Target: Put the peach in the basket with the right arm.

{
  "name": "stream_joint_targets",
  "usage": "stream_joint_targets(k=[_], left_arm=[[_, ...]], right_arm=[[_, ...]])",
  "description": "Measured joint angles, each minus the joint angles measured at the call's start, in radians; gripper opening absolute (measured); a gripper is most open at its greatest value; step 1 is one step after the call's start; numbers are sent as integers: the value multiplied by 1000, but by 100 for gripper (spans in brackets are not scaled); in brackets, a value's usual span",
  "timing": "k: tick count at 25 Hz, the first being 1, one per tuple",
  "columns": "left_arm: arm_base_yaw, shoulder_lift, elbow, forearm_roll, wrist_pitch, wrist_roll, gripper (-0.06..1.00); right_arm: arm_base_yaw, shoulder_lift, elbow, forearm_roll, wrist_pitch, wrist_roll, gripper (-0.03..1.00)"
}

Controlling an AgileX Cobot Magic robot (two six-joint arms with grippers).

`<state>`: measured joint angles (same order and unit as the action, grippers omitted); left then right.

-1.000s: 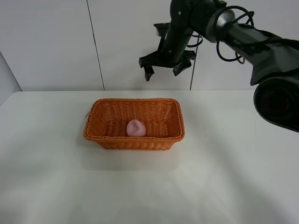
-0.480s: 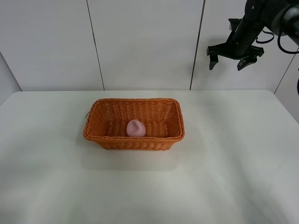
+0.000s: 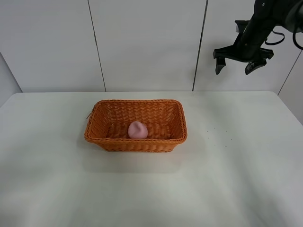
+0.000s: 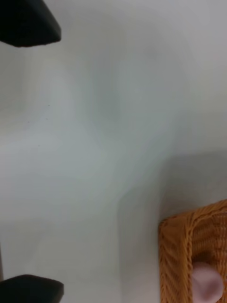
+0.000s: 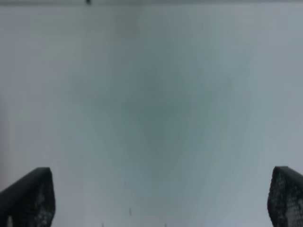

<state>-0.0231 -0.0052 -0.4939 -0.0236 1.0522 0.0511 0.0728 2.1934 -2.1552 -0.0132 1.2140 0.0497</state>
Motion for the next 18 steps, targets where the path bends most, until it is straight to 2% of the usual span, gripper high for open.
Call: stream_joint_targets(k=[5, 18], left_arm=[[0, 0, 0, 0, 0, 0, 99], [0, 0, 0, 0, 0, 0, 99]], right_arm=[[0, -217, 266, 0, -2, -2, 69], [0, -1012, 1229, 13, -3, -3, 69]])
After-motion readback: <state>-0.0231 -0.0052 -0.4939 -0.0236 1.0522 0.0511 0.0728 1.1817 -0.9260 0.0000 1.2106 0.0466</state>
